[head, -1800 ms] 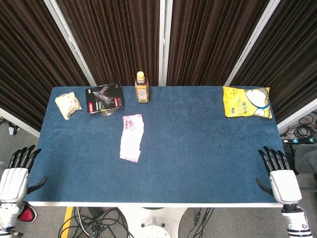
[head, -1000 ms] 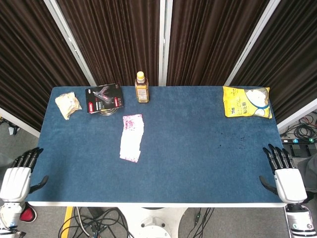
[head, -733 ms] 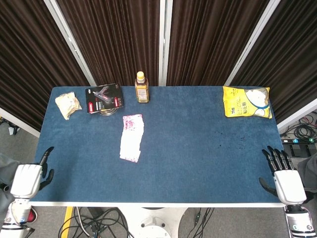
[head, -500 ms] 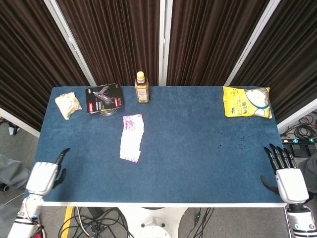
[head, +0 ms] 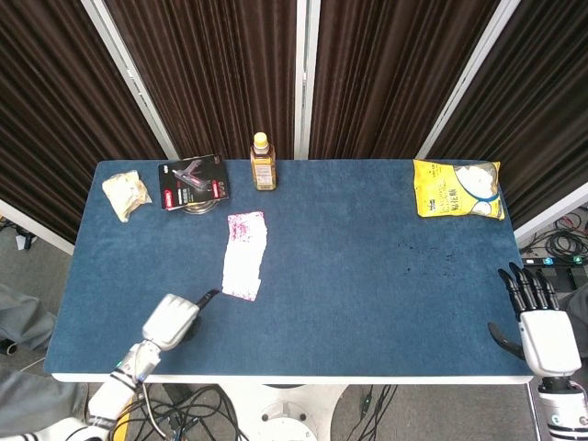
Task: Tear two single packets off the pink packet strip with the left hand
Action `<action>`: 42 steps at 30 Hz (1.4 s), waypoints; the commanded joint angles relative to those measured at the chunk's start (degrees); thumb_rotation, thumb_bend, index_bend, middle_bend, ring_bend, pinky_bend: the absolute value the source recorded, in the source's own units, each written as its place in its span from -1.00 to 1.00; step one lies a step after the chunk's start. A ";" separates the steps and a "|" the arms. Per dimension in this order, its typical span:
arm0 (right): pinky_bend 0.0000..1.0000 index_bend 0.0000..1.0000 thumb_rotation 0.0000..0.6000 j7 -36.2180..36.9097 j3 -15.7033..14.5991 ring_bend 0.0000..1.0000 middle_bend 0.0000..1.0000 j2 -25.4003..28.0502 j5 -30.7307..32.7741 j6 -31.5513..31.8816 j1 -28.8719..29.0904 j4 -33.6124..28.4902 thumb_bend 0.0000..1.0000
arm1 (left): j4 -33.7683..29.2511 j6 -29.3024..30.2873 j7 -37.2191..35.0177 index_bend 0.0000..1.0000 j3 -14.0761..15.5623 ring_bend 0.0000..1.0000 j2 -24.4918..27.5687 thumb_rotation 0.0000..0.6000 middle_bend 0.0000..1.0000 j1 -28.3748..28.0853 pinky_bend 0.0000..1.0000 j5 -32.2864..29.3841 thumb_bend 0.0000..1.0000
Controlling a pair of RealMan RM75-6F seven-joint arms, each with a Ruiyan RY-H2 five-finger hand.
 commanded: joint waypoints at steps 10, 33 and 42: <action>-1.00 -1.00 1.00 1.61 0.06 -1.00 -1.00 -0.40 0.47 -0.33 -0.05 1.56 -0.62 | 6.52 -7.19 9.45 -0.71 -3.20 0.71 -9.39 1.00 0.72 -7.92 0.69 -9.25 0.21; -1.00 -1.00 1.00 4.76 0.42 -1.00 -1.00 -0.08 1.38 0.05 -0.68 3.50 -0.59 | 9.66 -7.12 11.89 -0.71 0.18 0.71 -10.02 1.00 0.74 -10.68 0.69 -18.12 0.24; -1.00 -1.00 1.00 3.81 0.17 -1.00 -1.00 -0.56 1.02 -0.33 -0.53 3.19 -0.59 | 6.02 -4.01 11.50 -0.71 2.80 0.72 -6.10 1.00 0.74 -8.77 0.69 -18.52 0.25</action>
